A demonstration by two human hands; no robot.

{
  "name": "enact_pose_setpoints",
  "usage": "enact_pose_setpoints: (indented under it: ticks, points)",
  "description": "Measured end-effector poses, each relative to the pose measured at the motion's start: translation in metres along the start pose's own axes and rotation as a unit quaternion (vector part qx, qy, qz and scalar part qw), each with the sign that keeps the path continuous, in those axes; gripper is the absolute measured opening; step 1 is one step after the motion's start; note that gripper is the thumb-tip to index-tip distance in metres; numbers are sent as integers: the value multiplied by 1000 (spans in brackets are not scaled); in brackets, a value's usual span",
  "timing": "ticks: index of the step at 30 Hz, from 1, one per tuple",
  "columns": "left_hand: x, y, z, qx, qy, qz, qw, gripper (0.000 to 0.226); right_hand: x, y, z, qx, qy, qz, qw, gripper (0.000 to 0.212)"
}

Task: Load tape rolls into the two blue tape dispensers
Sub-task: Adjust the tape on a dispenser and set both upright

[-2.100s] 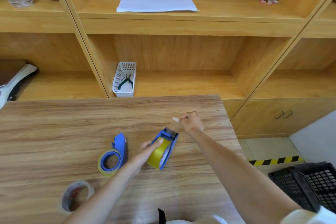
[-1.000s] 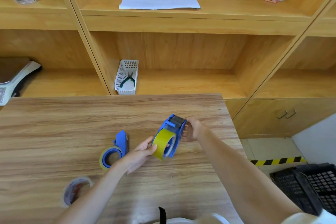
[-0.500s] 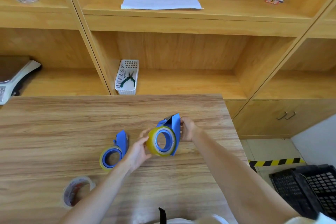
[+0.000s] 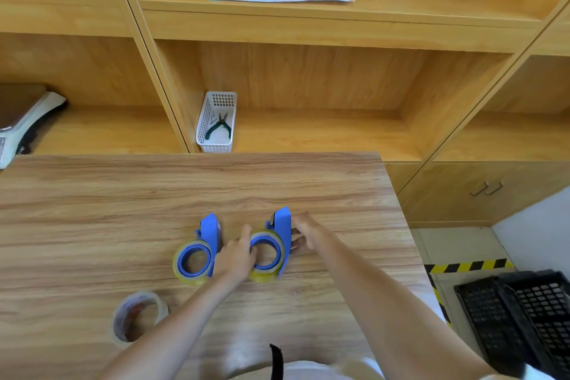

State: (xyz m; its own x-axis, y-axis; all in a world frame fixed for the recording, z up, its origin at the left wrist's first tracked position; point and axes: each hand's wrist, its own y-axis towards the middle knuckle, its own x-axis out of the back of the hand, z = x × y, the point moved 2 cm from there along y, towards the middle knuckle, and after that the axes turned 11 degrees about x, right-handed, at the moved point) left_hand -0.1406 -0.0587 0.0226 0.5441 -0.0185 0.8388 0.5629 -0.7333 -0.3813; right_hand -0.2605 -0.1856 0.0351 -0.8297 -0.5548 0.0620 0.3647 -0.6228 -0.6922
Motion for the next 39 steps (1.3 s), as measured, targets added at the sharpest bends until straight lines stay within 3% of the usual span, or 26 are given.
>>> enact_pose_setpoints:
  ticks: [3, 5, 9, 14, 18, 23, 29, 39]
  points:
    - [-3, -2, 3, -27, 129, 2, 991, 41, -7, 2, -9, 22, -32, -20, 999, 12]
    - [-7, -1, 6, -28, 115, 13, 993, 44, -11, 10, -13, 36, -27, -17, 999, 26]
    - [-14, 5, 12, -25, 108, 32, 993, 61, -20, 20, -19, 44, -43, -31, 998, 26]
    - [-13, 18, 18, -42, 142, 18, 989, 65, -37, 31, -25, 94, -192, -18, 977, 47]
    - [-16, 24, 21, -35, 165, 36, 985, 61, -44, 31, -26, 100, -242, 20, 965, 65]
    - [-26, 26, 28, -26, 169, 42, 984, 49, -47, 43, -30, 105, -273, 21, 956, 52]
    - [-28, 36, 26, -27, 184, 51, 981, 48, -50, 47, -30, 98, -301, 11, 948, 65]
    - [-29, 38, 28, -52, 177, 61, 981, 56, -53, 51, -32, 89, -371, 5, 924, 63]
